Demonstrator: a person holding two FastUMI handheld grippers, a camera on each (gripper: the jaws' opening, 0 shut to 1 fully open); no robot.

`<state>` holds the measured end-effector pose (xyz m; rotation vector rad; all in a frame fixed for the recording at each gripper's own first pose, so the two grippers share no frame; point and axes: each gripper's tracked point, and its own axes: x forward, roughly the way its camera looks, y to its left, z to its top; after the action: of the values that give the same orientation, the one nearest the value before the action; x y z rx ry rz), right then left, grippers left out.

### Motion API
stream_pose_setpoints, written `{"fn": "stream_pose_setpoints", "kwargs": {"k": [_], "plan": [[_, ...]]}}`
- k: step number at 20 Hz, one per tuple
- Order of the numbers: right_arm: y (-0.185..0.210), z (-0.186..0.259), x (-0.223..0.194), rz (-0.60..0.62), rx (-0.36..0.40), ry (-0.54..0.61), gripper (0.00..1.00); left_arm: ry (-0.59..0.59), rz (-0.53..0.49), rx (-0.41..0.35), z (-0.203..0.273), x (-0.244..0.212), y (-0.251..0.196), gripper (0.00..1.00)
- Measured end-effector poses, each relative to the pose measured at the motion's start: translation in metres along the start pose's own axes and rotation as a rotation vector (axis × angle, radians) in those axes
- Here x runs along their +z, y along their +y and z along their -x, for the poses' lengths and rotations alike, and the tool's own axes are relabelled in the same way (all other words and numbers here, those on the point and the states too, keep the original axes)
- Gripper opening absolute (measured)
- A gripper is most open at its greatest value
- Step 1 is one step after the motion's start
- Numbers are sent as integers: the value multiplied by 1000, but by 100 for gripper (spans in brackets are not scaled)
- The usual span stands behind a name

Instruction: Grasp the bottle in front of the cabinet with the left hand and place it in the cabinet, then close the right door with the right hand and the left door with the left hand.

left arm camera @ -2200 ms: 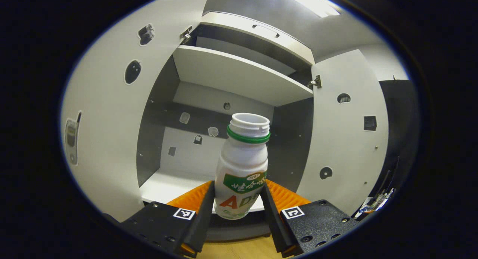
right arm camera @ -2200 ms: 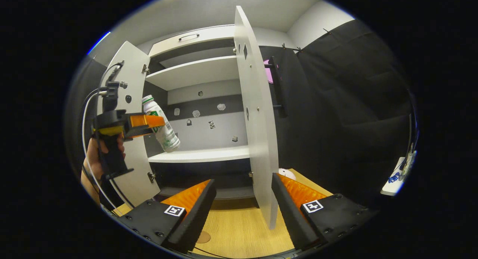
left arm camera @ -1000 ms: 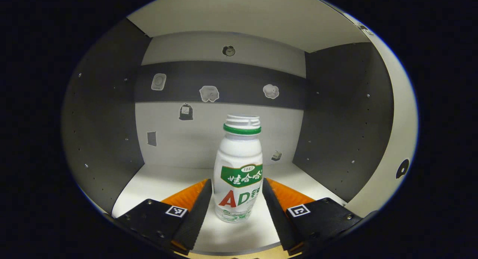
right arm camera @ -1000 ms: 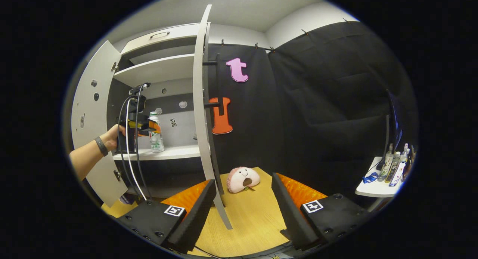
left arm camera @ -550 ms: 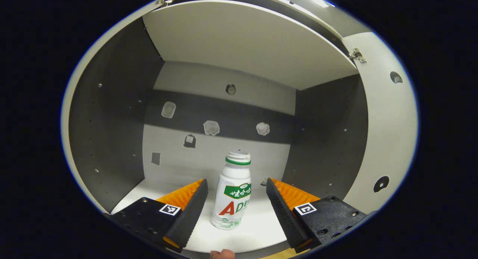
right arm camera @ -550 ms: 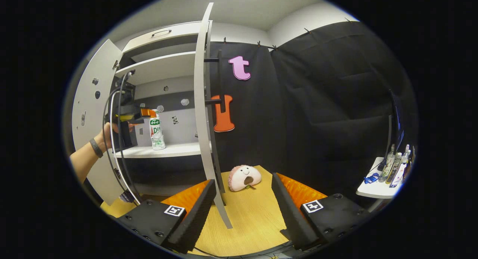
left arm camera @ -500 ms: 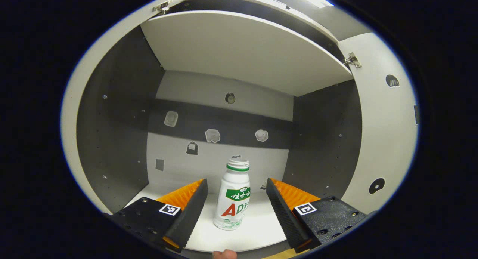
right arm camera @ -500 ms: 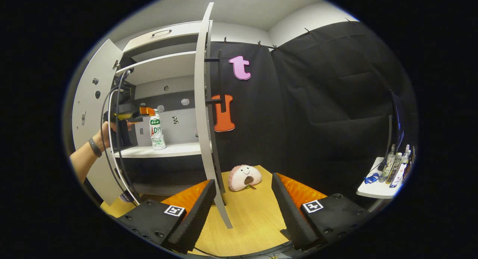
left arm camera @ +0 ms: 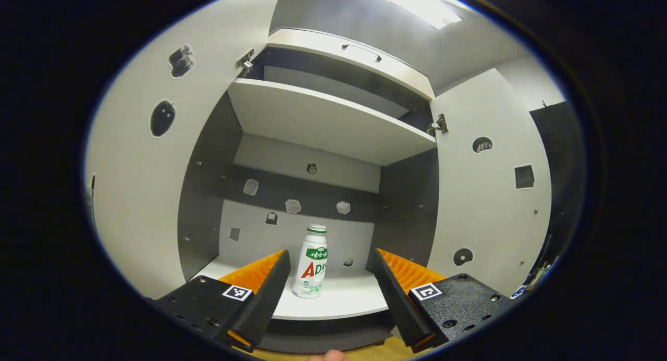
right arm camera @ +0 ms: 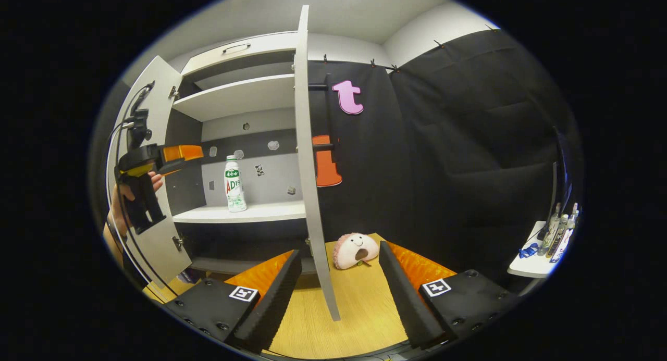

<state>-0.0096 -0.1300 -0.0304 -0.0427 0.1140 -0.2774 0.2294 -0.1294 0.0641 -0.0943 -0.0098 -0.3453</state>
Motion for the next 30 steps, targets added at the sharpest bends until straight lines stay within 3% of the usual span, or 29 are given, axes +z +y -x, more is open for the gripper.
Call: {"fn": "stream_pose_setpoints", "kwargs": {"k": [3,7,11,18,23,27,30], "plan": [[13,2,0,-12,30,-2,98,1,34,36,39,-13,10,96],[29,1,2,-27,54,-25,98,63,90,184,105,-63,43,96],[48,-2,10,-29,89,-54,98,114,4,298,162,-107,67,96],[67,-1,11,-10,132,-64,98,142,12,290,213,-129,55,96],[45,13,51,-33,71,-184,98,145,12,255,217,-128,46,96],[-12,28,113,-43,-74,-357,98,153,-5,228,211,-129,40,96],[-52,26,151,3,-165,-418,98,154,-7,203,208,-127,33,96]]}}
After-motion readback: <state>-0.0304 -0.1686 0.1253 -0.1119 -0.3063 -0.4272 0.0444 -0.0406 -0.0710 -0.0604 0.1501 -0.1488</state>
